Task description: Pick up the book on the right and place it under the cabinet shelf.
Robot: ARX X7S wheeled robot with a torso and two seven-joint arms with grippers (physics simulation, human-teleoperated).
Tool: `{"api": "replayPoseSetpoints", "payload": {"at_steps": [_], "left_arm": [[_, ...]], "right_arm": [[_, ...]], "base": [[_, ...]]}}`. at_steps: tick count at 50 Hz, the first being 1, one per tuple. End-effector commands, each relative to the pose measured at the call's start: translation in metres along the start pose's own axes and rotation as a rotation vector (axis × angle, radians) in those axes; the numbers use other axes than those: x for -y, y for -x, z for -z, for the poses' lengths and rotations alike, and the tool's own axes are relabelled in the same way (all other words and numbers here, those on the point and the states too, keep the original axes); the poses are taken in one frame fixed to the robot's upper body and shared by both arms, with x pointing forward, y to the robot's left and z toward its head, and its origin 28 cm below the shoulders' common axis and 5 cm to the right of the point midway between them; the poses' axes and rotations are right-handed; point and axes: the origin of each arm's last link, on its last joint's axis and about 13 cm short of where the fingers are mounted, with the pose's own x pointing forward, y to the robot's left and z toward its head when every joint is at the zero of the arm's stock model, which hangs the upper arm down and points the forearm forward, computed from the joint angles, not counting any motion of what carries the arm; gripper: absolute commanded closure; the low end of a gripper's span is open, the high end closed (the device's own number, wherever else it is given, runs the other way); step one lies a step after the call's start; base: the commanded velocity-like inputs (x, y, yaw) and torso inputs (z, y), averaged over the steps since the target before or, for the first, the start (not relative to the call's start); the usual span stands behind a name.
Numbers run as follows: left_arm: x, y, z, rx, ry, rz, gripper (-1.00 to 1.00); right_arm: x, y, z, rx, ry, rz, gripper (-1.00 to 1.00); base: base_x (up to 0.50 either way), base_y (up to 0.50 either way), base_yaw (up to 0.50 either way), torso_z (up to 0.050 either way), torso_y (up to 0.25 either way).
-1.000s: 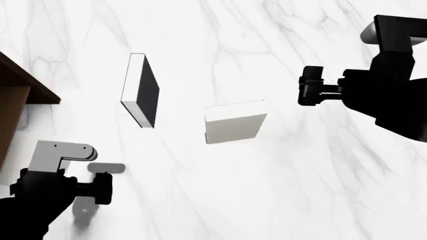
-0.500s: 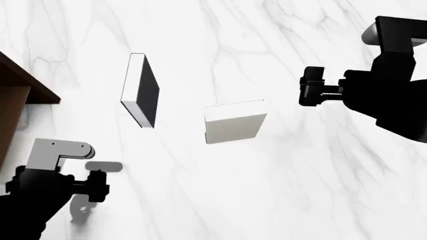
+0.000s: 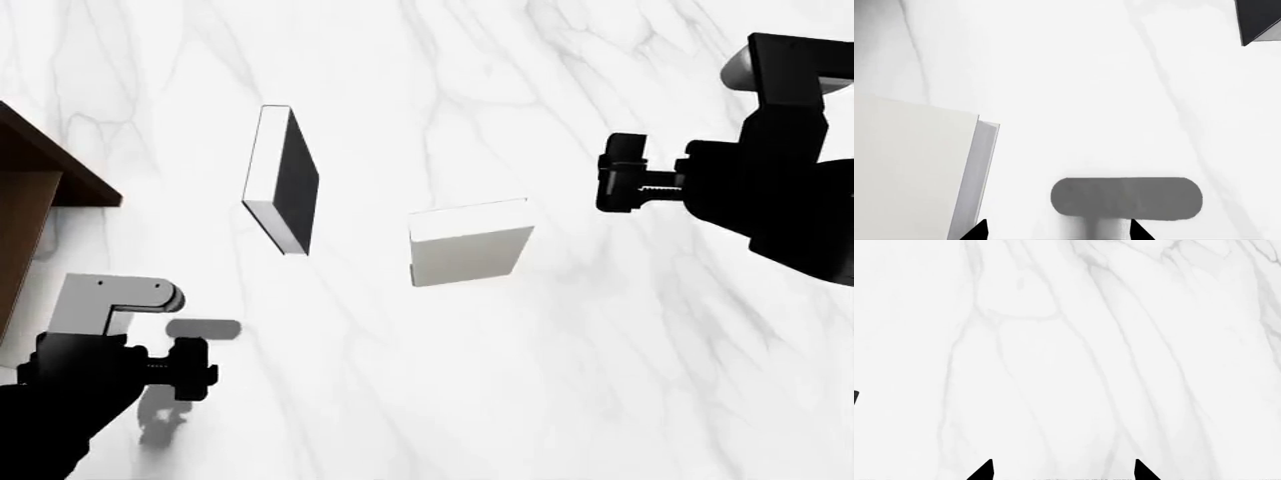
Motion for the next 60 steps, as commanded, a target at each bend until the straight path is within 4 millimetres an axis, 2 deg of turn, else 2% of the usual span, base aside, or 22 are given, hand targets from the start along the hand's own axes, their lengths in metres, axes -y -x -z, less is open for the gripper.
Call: {"api": "replayPoseSetpoints", "payload": {"at_steps": [1, 20, 37, 50, 60], "left_arm": [[-0.015, -0.014, 0.007, 0.012, -0.07, -0.184, -1.0], [-0.023, -0.021, 0.005, 0.012, -0.061, -0.21, -1.0], [-0.032, -0.015, -0.006, 0.027, -0.123, -0.276, -1.0], [-0.035, -0.015, -0.004, 0.002, -0.21, -0.316, -1.0], [-0.043, -0.015, -0.002, -0.019, -0.21, -0.345, -1.0]], "right_arm": [[-0.001, 0.001, -0.001, 0.004, 0.005, 0.0, -1.0], [-0.001, 0.001, -0.001, 0.004, 0.007, 0.002, -1.0], [0.0, -0.001, 0.001, 0.003, -0.001, 0.0, -1.0], [0.0, -0.002, 0.002, 0.001, -0.006, -0.004, -1.0], [0.0, -0.003, 0.002, 0.001, -0.007, -0.005, -1.0]], "base": [[0.0, 0.0, 0.0, -0.011, 0.0], [0.0, 0.0, 0.0, -0.004, -0.01], [0.0, 0.0, 0.0, -0.004, -0.008], [0.0, 0.0, 0.0, -0.002, -0.007], [0.0, 0.0, 0.0, -0.003, -0.007]]}}
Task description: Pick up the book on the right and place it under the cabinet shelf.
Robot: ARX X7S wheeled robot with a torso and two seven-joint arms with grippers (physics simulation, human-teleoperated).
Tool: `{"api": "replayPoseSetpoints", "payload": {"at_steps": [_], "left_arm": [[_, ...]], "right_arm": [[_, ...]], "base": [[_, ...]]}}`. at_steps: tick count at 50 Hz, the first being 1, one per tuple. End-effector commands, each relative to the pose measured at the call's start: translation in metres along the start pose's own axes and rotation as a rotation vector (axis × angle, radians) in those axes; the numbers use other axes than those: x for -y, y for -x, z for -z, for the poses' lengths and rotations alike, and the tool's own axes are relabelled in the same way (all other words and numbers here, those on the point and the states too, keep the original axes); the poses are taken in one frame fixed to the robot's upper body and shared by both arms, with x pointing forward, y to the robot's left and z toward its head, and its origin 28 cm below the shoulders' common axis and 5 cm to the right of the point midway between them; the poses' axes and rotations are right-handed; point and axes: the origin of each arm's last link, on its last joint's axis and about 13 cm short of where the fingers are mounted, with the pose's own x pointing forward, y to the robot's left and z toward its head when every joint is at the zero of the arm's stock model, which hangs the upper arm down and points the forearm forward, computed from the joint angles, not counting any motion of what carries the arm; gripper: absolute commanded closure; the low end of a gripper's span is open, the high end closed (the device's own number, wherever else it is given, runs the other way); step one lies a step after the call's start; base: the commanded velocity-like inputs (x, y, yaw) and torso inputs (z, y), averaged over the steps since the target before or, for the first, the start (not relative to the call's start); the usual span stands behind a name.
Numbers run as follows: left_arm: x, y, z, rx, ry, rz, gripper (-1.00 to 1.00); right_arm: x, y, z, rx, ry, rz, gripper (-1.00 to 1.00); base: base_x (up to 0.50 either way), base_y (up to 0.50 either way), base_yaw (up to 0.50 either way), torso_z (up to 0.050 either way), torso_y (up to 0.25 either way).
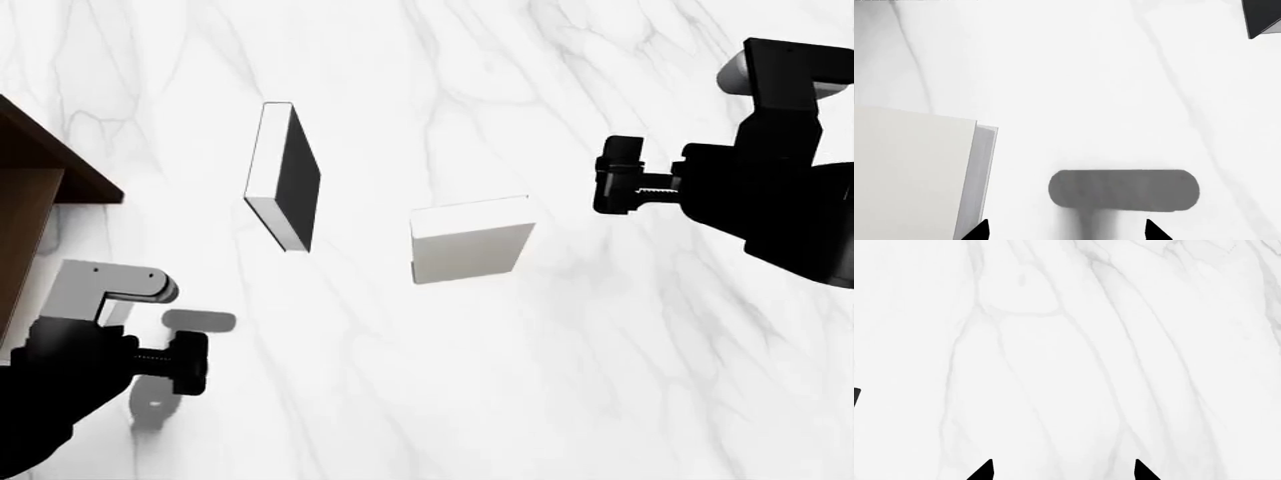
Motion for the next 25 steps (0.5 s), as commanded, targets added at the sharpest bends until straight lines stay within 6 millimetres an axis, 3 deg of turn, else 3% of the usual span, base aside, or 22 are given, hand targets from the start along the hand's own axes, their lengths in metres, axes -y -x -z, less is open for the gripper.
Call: {"api": "replayPoseSetpoints", "payload": {"at_steps": [1, 25], "left_arm": [[-0.029, -0.011, 0.011, -0.002, -0.16, -0.384, -1.0], [-0.048, -0.004, 0.014, -0.034, -0.157, -0.47, -1.0]], "right_arm": [[0.0, 0.001, 0.0, 0.004, 0.002, 0.0, -1.0], [0.001, 0.002, 0.0, 0.005, 0.001, 0.004, -1.0]], "base": [[0.0, 0.0, 0.0, -0.01, -0.012], [0.0, 0.0, 0.0, -0.002, -0.006]]}}
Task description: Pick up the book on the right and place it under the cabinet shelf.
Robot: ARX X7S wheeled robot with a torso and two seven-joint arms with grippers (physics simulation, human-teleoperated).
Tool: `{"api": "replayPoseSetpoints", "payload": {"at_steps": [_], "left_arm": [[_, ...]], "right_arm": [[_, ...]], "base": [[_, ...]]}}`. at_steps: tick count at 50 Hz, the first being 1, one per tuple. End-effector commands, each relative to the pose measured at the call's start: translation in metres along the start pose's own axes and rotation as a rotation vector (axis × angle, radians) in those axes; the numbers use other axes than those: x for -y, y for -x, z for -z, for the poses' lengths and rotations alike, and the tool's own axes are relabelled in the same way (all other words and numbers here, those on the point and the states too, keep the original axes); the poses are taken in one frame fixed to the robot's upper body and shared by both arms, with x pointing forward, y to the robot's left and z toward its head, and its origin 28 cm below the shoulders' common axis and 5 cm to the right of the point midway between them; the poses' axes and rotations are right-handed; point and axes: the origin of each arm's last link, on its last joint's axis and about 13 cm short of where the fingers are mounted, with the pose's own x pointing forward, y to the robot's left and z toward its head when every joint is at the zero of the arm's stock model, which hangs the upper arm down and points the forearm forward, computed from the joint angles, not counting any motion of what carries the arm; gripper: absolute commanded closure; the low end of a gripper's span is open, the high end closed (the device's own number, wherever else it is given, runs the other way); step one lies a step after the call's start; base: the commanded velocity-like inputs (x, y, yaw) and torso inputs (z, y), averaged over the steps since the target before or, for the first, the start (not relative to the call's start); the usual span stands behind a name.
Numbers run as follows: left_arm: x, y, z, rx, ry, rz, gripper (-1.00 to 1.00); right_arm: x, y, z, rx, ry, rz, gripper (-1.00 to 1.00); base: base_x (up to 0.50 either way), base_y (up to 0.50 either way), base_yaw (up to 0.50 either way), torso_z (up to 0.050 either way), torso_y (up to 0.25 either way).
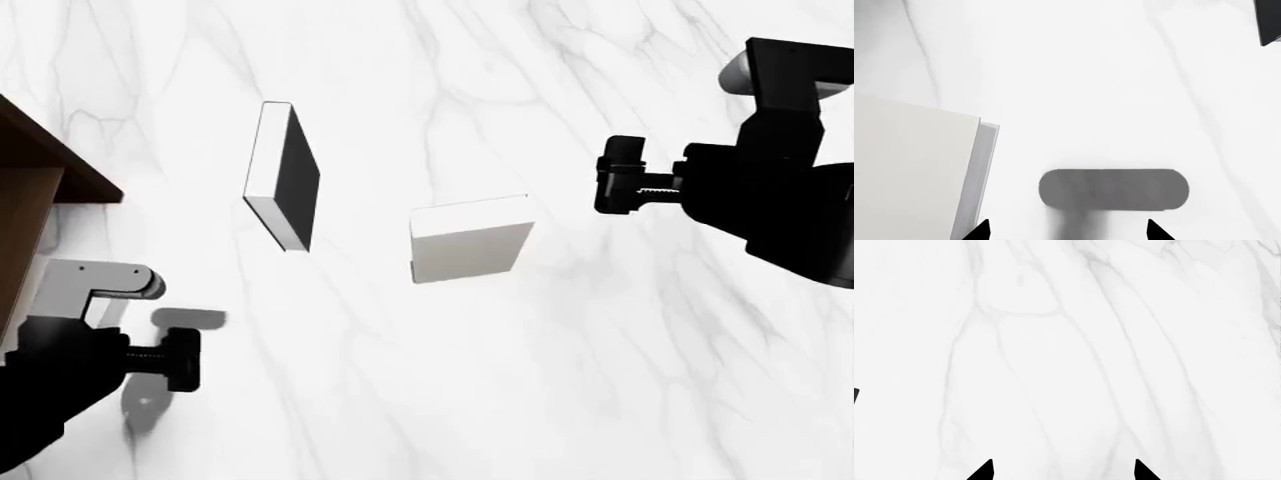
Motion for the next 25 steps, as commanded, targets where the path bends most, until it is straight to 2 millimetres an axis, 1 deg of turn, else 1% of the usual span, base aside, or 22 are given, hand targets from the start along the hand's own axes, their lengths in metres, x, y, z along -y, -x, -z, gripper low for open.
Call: {"api": "replayPoseSetpoints", "payload": {"at_steps": [1, 25], "left_arm": [[-0.04, -0.001, 0.012, -0.021, -0.206, -0.492, -1.0], [-0.048, 0.009, 0.006, -0.021, -0.233, -0.53, -1.0]], "right_arm": [[0.001, 0.001, 0.0, 0.003, 0.001, 0.001, -1.0], [0.0, -0.001, 0.002, 0.001, -0.005, -0.004, -1.0]], "base": [[0.0, 0.0, 0.0, 0.0, 0.0], [0.0, 0.0, 0.0, 0.0, 0.0]]}}
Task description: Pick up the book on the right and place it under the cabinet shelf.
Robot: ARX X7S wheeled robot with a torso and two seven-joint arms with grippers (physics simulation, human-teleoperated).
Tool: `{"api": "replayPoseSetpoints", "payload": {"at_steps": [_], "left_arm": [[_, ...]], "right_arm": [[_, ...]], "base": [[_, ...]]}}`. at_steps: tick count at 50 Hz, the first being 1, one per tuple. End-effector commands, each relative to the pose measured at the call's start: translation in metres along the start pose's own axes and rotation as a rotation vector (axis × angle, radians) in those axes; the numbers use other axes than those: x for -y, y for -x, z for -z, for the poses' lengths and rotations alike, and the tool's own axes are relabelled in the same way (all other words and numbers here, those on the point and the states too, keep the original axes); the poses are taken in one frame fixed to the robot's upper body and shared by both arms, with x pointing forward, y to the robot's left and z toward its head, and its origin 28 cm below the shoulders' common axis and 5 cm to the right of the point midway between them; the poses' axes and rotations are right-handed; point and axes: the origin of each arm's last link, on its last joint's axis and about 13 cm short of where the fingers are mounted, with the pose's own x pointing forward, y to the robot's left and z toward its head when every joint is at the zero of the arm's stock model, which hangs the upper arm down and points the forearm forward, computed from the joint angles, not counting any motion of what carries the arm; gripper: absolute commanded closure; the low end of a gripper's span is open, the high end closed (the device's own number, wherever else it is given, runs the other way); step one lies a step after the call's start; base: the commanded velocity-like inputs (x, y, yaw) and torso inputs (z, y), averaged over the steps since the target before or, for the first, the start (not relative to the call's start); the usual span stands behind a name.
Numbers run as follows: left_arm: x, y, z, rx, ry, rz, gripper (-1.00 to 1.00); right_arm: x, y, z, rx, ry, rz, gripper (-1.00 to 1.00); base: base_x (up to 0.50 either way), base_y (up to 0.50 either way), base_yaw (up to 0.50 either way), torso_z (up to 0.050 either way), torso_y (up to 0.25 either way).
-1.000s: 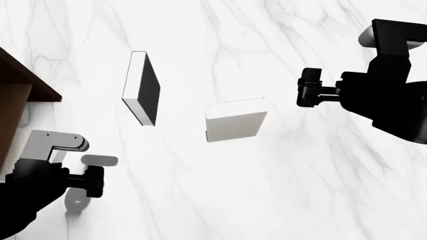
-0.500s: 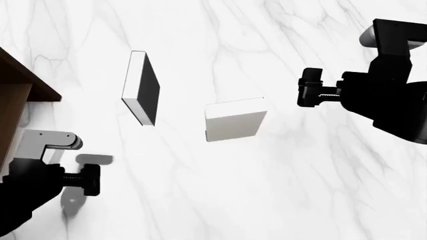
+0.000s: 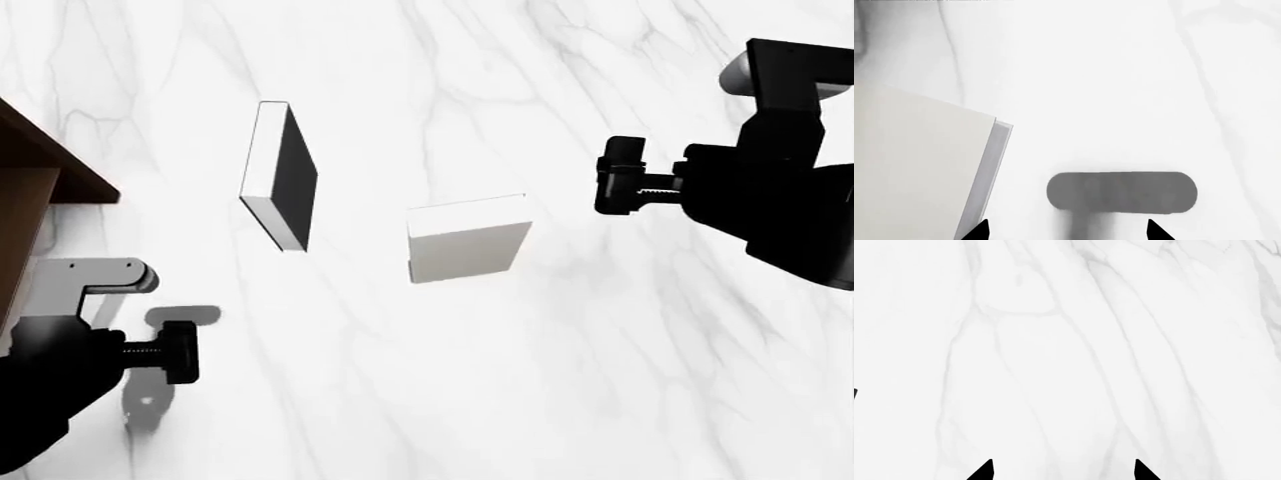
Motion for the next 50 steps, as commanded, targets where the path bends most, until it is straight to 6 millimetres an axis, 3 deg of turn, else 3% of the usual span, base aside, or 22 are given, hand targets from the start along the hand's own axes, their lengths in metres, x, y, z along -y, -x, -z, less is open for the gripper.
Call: {"api": "replayPoseSetpoints", "payload": {"at_steps": [1, 12, 28, 50], "left_arm": [[-0.055, 0.005, 0.003, -0.003, -0.299, -0.461, -1.0], [-0.049, 0.008, 0.001, 0.023, -0.307, -0.44, -1.0], [-0.023, 0.012, -0.014, 0.122, -0.376, -0.338, -1.0], [-0.009, 0.019, -0.018, 0.161, -0.403, -0.274, -1.0]], "right_arm": [[0.0, -0.001, 0.001, -0.002, -0.006, -0.003, -1.0], [0.001, 0.0, 0.0, 0.001, -0.009, -0.003, -1.0], [0.002, 0.001, 0.001, 0.004, -0.013, -0.003, -1.0], [0.002, 0.002, 0.0, 0.007, -0.015, -0.004, -1.0]], "base": [[0.0, 0.0, 0.0, 0.0, 0.0], [0.0, 0.0, 0.0, 0.0, 0.004], [0.0, 0.0, 0.0, 0.001, 0.003], [0.0, 0.0, 0.0, 0.0, 0.002]]}}
